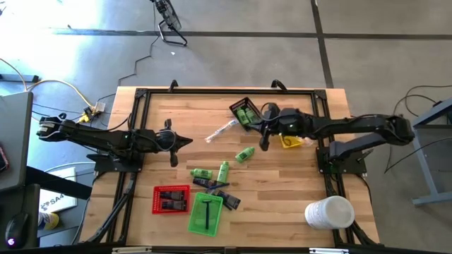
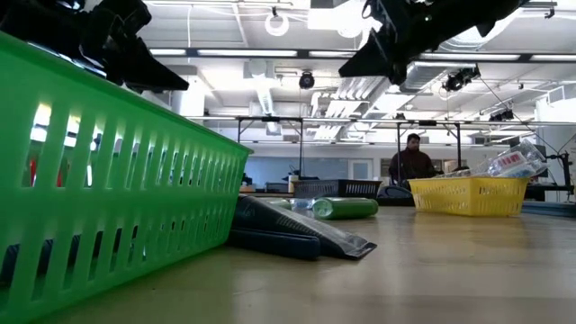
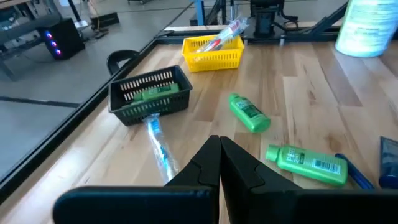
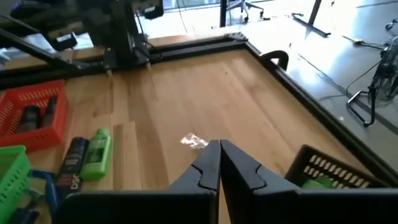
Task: Pick & Place Travel size toiletries
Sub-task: Put the shampoo into the black bin
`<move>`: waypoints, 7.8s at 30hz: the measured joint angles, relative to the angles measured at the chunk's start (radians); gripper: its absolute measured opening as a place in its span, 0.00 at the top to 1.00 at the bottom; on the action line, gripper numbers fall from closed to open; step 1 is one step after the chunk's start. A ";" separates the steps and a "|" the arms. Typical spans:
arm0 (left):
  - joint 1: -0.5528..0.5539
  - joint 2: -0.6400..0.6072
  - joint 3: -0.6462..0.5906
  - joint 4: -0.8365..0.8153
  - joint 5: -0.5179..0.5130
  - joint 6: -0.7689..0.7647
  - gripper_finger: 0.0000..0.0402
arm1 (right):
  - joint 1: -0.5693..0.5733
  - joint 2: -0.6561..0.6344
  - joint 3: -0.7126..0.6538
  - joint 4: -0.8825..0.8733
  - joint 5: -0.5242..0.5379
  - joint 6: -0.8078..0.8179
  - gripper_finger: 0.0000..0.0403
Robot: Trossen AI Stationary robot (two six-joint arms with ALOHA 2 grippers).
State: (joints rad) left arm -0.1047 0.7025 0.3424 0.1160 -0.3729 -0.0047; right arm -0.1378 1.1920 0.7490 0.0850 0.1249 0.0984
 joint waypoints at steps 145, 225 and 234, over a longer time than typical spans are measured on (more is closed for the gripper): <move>0.000 -0.478 -0.179 -0.122 0.136 0.104 1.00 | 0.129 0.651 0.349 -0.545 -0.079 -0.119 0.34; -0.001 -0.478 -0.179 -0.120 0.133 0.104 1.00 | 0.103 0.530 0.350 -0.589 -0.046 0.089 0.56; 0.000 -0.478 -0.179 -0.119 0.132 0.104 1.00 | 0.090 0.353 0.379 -0.559 0.095 0.091 0.57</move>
State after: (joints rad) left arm -0.1052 0.2243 0.1635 -0.0034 -0.2405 0.0994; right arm -0.0475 1.5446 1.1282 -0.4738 0.2199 0.1894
